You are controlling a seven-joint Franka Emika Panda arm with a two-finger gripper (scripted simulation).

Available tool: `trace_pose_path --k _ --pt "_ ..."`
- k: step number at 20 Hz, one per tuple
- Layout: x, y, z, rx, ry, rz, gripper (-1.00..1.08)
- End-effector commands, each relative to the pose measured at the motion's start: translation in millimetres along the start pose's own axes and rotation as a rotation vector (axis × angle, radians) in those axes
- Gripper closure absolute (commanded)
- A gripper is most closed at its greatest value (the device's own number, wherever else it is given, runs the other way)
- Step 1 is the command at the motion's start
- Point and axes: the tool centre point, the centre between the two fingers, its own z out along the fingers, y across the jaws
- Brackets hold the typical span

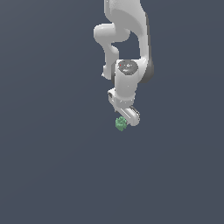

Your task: Pick up the object and move it to a goal position.

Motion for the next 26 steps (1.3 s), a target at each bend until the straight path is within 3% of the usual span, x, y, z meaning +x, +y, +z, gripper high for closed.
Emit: trace_pose_path --k 1,16,17,26 --pt "0 0 3 0.0 0.0 0.0 -0.92" --pt "0 0 50 0.0 0.0 0.004 -0.92" --pt "0 0 50 0.0 0.0 0.004 1.08" --pt "0 0 50 0.0 0.0 0.004 1.08"
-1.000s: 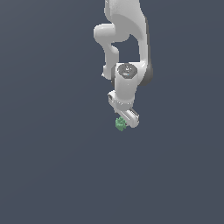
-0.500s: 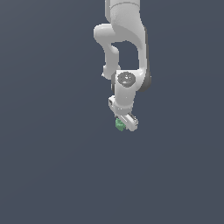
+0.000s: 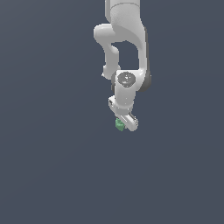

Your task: Pick up the object and move it to a goal position.

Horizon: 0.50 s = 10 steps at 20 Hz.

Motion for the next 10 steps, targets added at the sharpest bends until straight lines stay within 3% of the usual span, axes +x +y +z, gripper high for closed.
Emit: trace_pose_path --k 1,10 --pt "0 0 0 0.0 0.0 0.0 1.08" --pt "-7 3 -18 0.0 0.0 0.0 1.08"
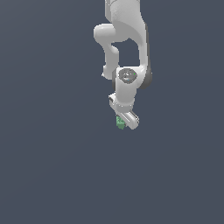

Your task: Pick up the object and move it to a goal position.

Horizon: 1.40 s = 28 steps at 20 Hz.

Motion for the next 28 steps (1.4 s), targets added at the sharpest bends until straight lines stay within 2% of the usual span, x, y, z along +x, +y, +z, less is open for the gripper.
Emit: trace_pose_path --k 1,7,19,28 --pt "-3 1 -10 0.001 0.0 0.0 1.08" --pt "-16 7 -44 0.001 0.0 0.0 1.08" --pt "-50 20 -138 -0.001 0.001 0.001 1.08" --pt "-62 24 -174 -0.001 0.001 0.001 1.08"
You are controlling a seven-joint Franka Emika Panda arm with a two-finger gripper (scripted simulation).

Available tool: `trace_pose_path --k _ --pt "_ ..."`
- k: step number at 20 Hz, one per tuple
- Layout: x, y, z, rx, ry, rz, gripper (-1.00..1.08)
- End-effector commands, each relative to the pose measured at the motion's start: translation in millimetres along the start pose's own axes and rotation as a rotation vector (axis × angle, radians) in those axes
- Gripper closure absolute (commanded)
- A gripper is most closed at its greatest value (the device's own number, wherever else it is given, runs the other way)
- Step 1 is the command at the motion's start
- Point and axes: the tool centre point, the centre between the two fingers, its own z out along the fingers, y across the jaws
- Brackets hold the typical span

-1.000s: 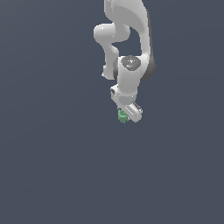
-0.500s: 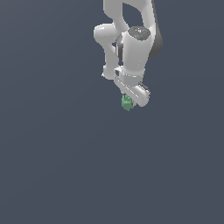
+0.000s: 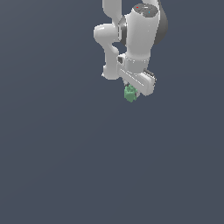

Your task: Pick up the object and move it to a goal position.

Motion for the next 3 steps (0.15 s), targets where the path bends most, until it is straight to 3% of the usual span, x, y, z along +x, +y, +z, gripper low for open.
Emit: trace_pose_path --k 1,3 --pt "-1.9 0.7 -5.1 -0.001 0.0 0.0 1.08" --pt "-2.2 0.7 -6.2 -0.001 0.0 0.0 1.08"
